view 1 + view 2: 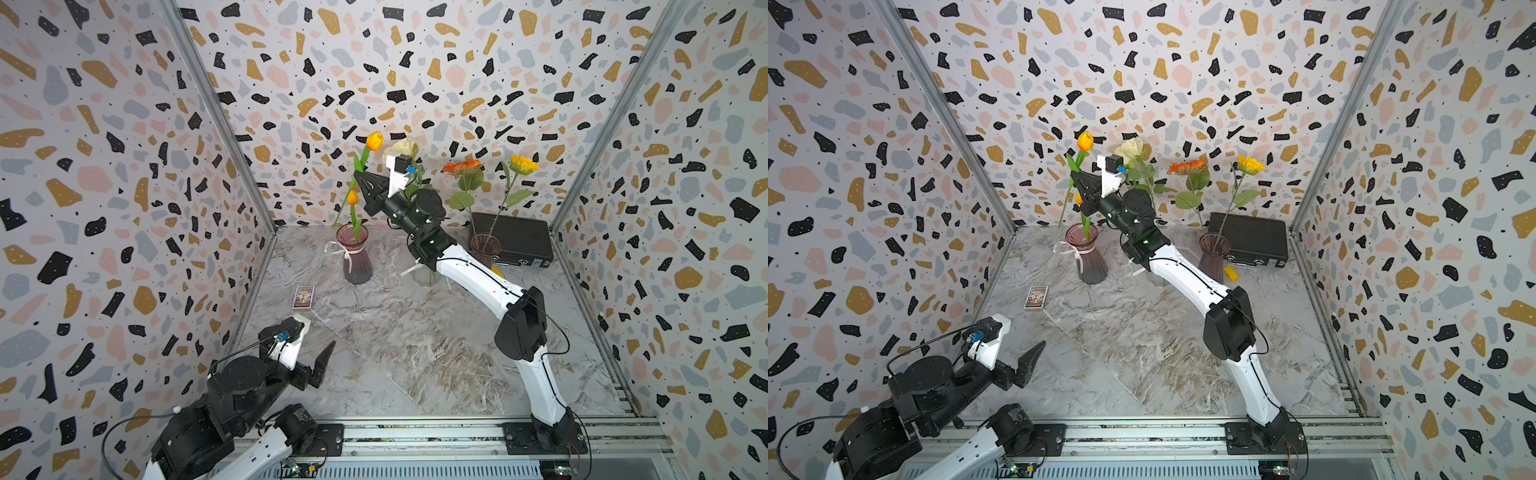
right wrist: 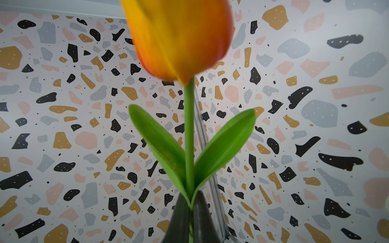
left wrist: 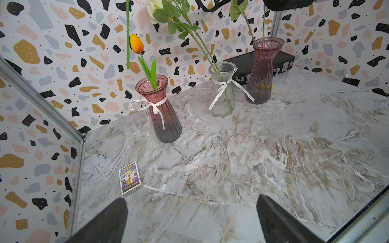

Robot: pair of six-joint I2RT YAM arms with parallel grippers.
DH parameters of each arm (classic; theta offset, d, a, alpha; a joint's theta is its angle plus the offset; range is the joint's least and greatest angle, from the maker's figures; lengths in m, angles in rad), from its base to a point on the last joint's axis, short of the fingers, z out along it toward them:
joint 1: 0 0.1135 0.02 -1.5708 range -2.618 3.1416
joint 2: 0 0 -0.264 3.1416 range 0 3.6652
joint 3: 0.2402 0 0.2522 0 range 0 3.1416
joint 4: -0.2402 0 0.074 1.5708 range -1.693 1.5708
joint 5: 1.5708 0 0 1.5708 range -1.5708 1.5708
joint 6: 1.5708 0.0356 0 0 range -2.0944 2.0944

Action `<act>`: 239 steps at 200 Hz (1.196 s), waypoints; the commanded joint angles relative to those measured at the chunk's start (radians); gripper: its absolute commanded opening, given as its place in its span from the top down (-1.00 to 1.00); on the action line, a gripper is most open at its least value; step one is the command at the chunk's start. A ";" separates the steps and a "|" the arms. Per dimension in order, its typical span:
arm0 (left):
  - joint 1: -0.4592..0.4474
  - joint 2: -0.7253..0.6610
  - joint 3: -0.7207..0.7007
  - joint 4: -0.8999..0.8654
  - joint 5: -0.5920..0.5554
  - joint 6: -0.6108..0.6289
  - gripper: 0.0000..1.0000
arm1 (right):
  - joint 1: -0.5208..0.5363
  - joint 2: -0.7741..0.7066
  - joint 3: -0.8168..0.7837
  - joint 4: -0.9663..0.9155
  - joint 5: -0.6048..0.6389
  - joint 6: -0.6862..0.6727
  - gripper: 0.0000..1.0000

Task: Arrange the flowers in different vases according to their variety
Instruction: Insert the flower into the vase.

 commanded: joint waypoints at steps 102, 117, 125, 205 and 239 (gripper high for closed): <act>-0.004 -0.021 -0.029 0.037 0.004 0.028 -0.99 | 0.002 -0.012 -0.033 -0.071 0.021 -0.245 1.00; -0.003 -0.021 -0.031 0.038 0.004 0.029 -0.99 | 0.002 0.000 -0.046 -0.077 0.021 -0.252 1.00; -0.004 -0.021 -0.032 0.037 0.003 0.029 -0.99 | 0.002 0.007 -0.050 -0.083 0.020 -0.257 1.00; -0.003 -0.020 -0.049 0.049 0.003 0.043 -0.99 | 0.002 0.102 -0.025 -0.183 0.017 -0.311 1.00; -0.003 -0.019 -0.053 0.054 0.000 0.053 -0.99 | 0.002 0.134 -0.009 -0.221 0.026 -0.317 1.00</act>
